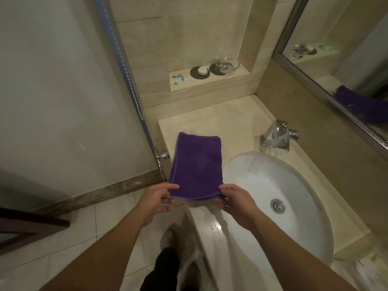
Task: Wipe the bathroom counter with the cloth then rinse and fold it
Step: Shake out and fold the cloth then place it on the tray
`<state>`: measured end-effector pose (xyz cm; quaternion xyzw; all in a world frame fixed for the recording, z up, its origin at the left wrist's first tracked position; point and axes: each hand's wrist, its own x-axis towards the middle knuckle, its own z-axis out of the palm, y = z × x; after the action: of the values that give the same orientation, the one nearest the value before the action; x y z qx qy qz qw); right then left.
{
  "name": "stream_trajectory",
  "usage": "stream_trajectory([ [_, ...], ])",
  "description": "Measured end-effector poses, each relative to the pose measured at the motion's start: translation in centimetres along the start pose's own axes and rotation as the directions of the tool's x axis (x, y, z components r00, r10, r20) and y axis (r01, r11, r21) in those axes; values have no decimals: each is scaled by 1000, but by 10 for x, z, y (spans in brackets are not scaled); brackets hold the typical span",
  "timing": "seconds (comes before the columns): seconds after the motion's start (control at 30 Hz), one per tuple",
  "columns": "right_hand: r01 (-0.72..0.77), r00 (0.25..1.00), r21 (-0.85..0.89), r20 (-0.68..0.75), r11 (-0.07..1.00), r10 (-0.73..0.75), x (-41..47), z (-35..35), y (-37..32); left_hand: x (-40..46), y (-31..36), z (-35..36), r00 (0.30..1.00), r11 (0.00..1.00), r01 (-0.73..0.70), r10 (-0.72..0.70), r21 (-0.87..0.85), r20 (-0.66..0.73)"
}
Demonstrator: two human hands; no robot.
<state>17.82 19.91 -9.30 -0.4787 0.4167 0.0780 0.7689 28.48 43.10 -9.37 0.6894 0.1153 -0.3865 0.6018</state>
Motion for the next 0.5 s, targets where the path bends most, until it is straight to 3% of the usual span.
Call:
stream_trajectory([
  [0.1,32,996,-43,90,999,-28,-6,-7,-10,-6,5,-6,999,995,-35,34,98,9],
  [0.27,229,972,-382,40,895,-231,-12,-3,-10,-9,8,3,982,982,-158,167,107,-84],
  [0.5,239,963,-347,-32,907,-267,-11,6,-15,-3,13,4,930,934,-295,329,203,-163],
])
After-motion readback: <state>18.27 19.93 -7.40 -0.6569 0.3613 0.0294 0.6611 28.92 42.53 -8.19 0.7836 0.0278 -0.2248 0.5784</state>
